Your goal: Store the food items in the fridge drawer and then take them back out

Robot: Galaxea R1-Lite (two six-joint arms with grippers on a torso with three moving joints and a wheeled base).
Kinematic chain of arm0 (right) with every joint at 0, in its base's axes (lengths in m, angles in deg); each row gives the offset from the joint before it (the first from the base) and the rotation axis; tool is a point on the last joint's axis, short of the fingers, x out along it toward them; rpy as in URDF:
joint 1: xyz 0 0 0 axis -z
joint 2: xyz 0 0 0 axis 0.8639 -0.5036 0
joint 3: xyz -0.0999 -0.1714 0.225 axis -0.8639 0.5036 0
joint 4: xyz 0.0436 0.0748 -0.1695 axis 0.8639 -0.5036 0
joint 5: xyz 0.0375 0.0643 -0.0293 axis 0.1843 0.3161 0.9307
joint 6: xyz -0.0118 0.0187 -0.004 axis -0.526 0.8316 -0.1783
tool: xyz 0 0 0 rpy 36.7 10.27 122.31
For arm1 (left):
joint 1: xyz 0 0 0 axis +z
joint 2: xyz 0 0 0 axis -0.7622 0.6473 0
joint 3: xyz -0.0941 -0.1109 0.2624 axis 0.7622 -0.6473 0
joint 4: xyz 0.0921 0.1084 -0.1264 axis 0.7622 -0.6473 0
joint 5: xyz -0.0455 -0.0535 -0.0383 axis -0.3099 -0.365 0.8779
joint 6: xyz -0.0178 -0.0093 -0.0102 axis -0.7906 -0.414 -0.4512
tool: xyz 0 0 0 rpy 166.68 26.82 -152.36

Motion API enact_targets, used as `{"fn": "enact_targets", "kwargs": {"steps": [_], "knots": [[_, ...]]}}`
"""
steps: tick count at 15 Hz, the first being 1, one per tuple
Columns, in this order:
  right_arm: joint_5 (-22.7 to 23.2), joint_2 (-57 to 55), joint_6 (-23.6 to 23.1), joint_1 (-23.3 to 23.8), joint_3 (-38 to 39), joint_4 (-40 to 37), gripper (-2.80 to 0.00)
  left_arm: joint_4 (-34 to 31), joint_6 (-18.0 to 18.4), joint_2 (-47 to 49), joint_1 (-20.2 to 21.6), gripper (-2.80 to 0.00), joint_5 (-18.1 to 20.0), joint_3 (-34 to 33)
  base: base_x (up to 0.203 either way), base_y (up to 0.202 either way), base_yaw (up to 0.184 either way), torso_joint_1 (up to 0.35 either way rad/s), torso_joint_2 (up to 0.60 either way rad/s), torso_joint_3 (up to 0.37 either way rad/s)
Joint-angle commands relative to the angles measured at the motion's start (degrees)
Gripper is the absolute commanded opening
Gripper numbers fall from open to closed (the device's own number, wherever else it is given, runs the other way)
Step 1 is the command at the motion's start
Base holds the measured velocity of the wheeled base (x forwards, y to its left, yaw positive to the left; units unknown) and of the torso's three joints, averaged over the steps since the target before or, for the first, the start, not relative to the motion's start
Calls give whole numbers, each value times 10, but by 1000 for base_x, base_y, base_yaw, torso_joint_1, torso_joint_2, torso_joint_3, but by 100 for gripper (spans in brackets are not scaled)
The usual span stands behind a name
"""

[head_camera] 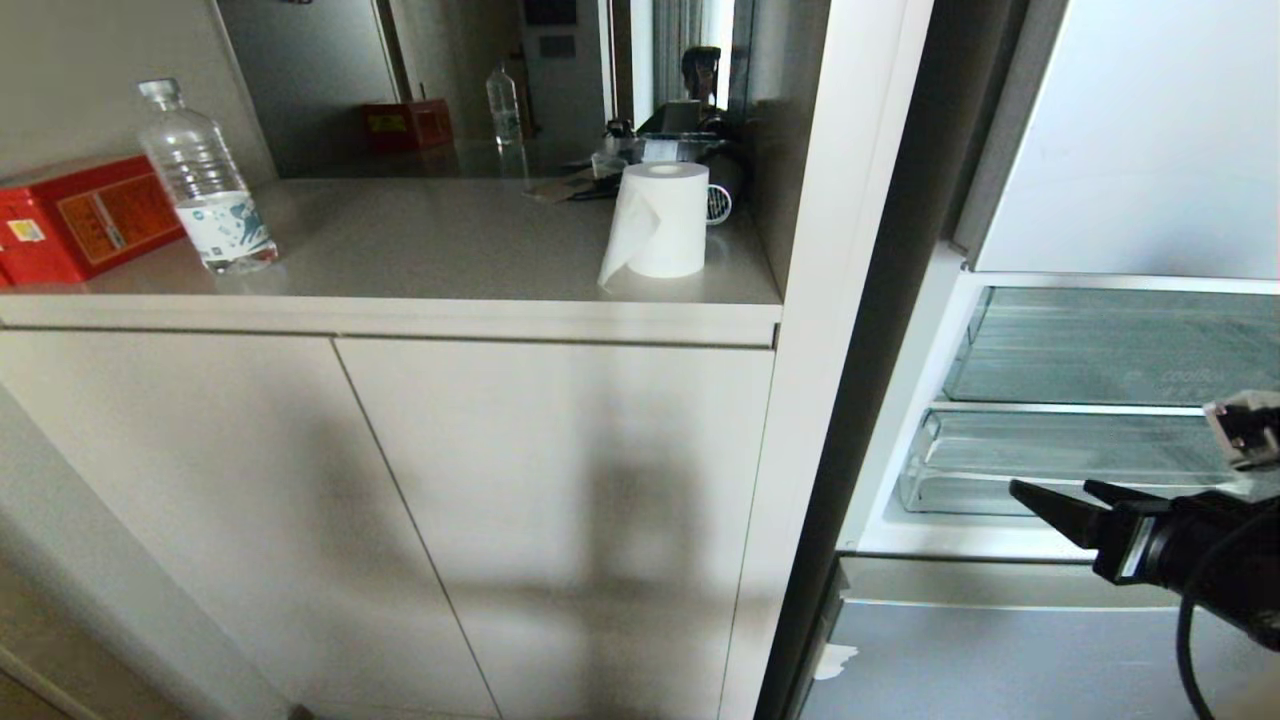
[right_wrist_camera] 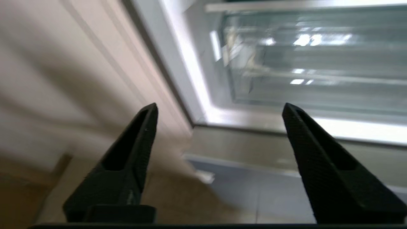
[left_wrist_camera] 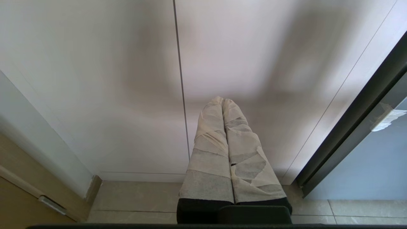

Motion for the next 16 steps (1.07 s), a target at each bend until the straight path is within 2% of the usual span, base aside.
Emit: {"fn": "enact_targets", "kwargs": {"steps": [1,2,7,12,16], "knots": [[-19,-81,-1,-2,19,94,0,-1,0,1,0,-280,0,0,0,0,0,0,0,0],[-35,-101,-3,-2,30,133,0,-1,0,0,0,-280,-1,0,0,0,0,0,0,0],[-48,-191,-6,-5,29,170,0,-1,0,1,0,-280,0,0,0,0,0,0,0,0],[-61,-257,-7,-13,-21,188,0,0,0,0,0,-280,-1,0,0,0,0,0,0,0],[-97,-301,-6,-20,-68,188,0,-1,0,0,0,-280,-1,0,0,0,0,0,0,0]]}}
